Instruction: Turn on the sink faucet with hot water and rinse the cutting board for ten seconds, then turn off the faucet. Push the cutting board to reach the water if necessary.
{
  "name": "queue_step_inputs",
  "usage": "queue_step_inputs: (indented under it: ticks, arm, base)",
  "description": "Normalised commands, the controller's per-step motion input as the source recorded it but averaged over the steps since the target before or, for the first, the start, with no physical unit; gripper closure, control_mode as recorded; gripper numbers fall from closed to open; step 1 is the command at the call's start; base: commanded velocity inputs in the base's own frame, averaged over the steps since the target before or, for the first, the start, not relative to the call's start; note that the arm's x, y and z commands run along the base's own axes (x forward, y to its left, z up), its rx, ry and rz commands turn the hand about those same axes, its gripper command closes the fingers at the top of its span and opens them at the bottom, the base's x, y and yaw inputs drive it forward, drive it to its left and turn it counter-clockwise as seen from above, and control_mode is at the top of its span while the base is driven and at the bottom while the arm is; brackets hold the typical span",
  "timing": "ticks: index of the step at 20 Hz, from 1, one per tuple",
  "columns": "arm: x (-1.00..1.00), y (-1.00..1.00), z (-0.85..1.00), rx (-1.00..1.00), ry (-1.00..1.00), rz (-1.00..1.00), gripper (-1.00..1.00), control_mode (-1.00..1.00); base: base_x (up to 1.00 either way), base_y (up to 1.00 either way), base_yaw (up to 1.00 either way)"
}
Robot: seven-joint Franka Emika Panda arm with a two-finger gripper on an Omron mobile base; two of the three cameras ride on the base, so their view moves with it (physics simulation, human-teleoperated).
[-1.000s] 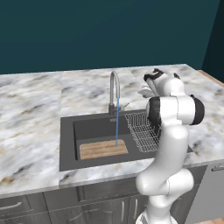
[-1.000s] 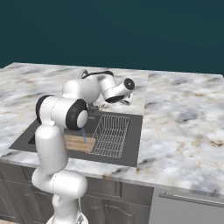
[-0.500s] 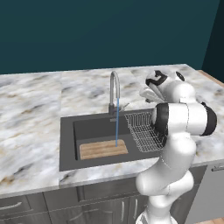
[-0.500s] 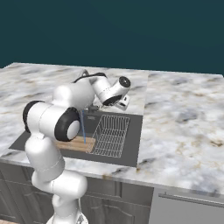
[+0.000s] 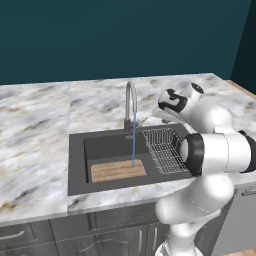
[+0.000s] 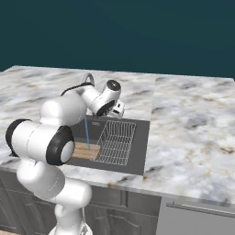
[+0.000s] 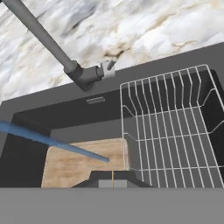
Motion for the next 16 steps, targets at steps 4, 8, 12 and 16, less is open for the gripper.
queue_step_inputs:
  ticks: [4,8,12,16]
  arm:
    - [-0.32,0.4,0.0,-0.1,0.0,0.0,1.0,-1.0]
    - [-0.25,0.18,0.0,-0.04,0.0,0.0,1.0,-1.0]
    - [-0.2,0.03,0.0,0.0,0.0,0.01,1.0,-1.0]
    - [-0.12,0.01,0.0,0.0,0.01,0.0,1.0,-1.0]
  base:
    - [0.0,0.0,0.0]
    - [0.0,0.0,0.0]
    - [0.0,0.0,0.0]
    - [0.0,0.0,0.0]
